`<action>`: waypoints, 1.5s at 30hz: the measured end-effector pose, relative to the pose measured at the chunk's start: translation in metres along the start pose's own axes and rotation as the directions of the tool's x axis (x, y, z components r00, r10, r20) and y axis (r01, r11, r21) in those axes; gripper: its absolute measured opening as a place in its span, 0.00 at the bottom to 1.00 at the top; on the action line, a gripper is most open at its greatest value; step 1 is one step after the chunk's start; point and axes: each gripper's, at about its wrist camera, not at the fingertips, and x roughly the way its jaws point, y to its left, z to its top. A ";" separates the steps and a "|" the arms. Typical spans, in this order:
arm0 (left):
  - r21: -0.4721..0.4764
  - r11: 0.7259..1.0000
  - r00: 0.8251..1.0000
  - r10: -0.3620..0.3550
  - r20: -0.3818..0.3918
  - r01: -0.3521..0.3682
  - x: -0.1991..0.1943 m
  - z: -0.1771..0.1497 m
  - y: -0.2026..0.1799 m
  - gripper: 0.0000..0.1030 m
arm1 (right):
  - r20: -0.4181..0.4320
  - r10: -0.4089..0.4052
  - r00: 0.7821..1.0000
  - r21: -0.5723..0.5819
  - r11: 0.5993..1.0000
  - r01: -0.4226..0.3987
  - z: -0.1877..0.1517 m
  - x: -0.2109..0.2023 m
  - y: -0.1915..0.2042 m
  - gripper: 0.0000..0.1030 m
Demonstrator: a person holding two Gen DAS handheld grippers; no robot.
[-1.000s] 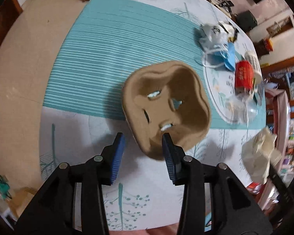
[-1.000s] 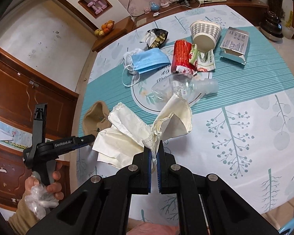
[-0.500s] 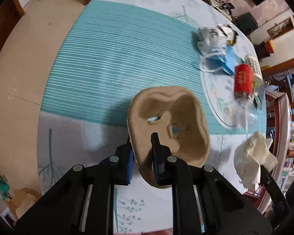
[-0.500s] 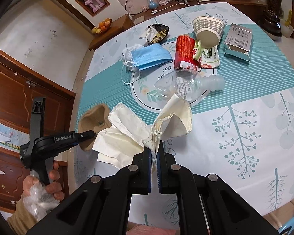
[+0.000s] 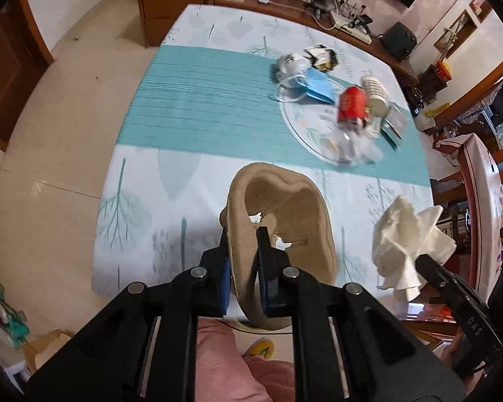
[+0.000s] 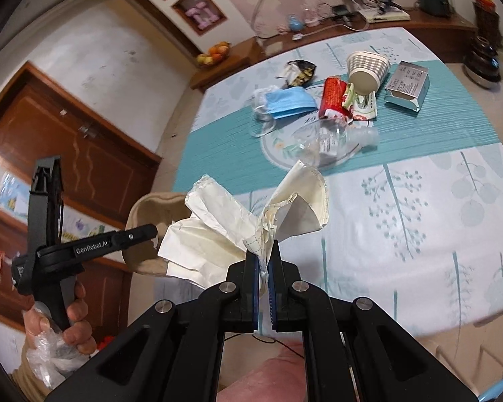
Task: Collect trash
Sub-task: 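Carry both items down over the black bin and open both grippers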
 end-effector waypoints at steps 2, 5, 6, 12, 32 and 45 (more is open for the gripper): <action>-0.005 1.000 1.000 0.012 0.014 -0.012 -0.017 -0.027 -0.008 0.10 | -0.011 0.018 1.000 -0.024 1.000 -0.018 -0.019 -0.014 -0.002 0.04; -0.025 0.999 1.000 0.026 0.015 -0.025 -0.030 -0.069 -0.020 0.10 | -0.049 0.039 0.998 -0.051 0.998 -0.042 -0.053 -0.030 -0.010 0.04; -0.032 0.999 1.000 0.026 0.011 -0.025 -0.032 -0.081 -0.022 0.10 | -0.065 0.041 0.997 -0.058 0.997 -0.045 -0.065 -0.034 -0.014 0.04; -0.045 0.998 0.997 0.032 -0.064 -0.034 -0.020 -0.156 -0.037 0.10 | -0.163 0.025 0.986 -0.072 0.997 -0.037 -0.134 -0.048 -0.038 0.04; 0.129 0.989 0.959 0.101 -0.264 -0.069 0.185 -0.282 -0.051 0.10 | -0.398 -0.150 0.905 0.109 0.972 0.208 -0.307 0.084 -0.181 0.04; 0.192 0.979 0.951 0.126 -0.280 -0.073 0.266 -0.285 -0.061 0.50 | -0.429 -0.167 0.888 0.168 0.951 0.260 -0.336 0.165 -0.229 0.26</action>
